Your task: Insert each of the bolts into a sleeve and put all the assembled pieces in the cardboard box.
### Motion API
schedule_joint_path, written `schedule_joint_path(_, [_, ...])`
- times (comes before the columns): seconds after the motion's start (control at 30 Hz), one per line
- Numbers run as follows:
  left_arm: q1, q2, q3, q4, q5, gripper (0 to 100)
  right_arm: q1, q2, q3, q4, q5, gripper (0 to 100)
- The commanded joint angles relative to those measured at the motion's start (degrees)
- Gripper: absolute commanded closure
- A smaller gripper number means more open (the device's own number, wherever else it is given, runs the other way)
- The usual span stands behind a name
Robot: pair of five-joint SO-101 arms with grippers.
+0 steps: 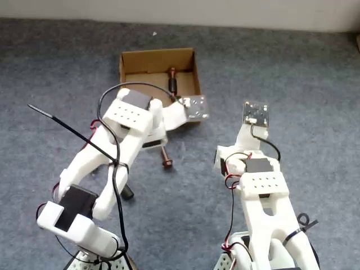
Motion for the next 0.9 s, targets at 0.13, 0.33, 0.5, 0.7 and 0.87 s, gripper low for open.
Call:
schedule_joint_path(0.13, [-2.42,1.89,-2.07,0.18,-16.88,78,0.57,-1.71,-0.13,-1.01,1.93,99.3])
schedule_joint_path(0.33, [-1.98,12.44,-7.25,-1.32,-21.01,78,0.75,-1.71,-0.40,-1.01,1.93,99.3])
schedule_joint_path(0.5, [-0.31,18.77,-13.49,-1.49,-21.10,78,0.75,-1.80,-0.57,-1.01,1.93,99.3])
schedule_joint_path(0.7, [2.77,19.30,-14.99,-0.62,-21.45,78,3.38,-1.80,-0.66,-1.01,1.93,99.3])
schedule_joint_path(0.87, [5.14,23.60,-15.52,-0.70,-21.45,78,7.08,-1.80,-2.68,-1.01,1.85,99.3])
